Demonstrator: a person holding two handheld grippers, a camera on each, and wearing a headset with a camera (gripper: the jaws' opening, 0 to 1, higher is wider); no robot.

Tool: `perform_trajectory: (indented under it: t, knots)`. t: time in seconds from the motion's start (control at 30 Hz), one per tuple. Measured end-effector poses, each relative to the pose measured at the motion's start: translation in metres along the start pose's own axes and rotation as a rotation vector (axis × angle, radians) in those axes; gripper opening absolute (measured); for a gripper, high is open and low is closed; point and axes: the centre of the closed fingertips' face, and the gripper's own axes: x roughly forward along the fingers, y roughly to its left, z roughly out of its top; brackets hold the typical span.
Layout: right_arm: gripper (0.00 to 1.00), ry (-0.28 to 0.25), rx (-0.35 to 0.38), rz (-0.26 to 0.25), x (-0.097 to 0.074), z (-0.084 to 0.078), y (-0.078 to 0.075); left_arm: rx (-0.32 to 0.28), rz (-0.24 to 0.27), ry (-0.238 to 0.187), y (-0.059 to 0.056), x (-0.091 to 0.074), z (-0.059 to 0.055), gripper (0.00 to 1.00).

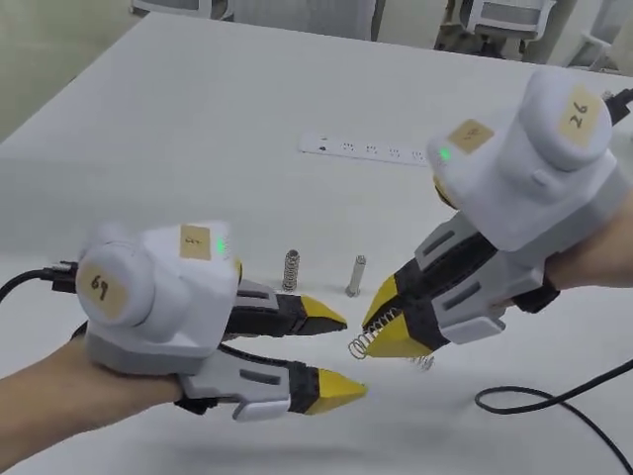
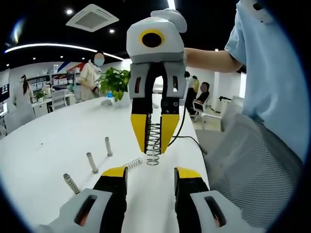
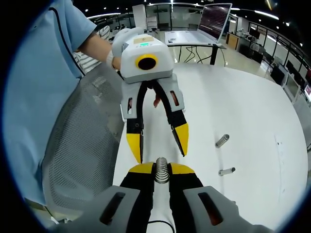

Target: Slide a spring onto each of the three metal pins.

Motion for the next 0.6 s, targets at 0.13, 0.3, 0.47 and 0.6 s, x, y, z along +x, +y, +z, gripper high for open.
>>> perform_trajectory:
  t: [0.13,0.3,0.47,0.6]
  knots:
    - [0.08,0.003,0.006,-0.006,-0.001,-0.002,-0.003,-0.022,0.042,-0.006,0.006,-0.003,-0.003,0.5]
    - [0.08,0.005,0.011,-0.005,-0.001,-0.004,-0.003,-0.047,0.111,-0.03,0.016,-0.008,-0.004,0.67]
    - [0.08,0.003,0.018,-0.006,-0.001,-0.005,-0.003,-0.086,0.159,-0.052,0.024,-0.015,-0.005,0.79]
    - [0.08,0.005,0.02,-0.006,-0.001,-0.006,-0.004,-0.111,0.189,-0.071,0.029,-0.02,-0.006,0.88]
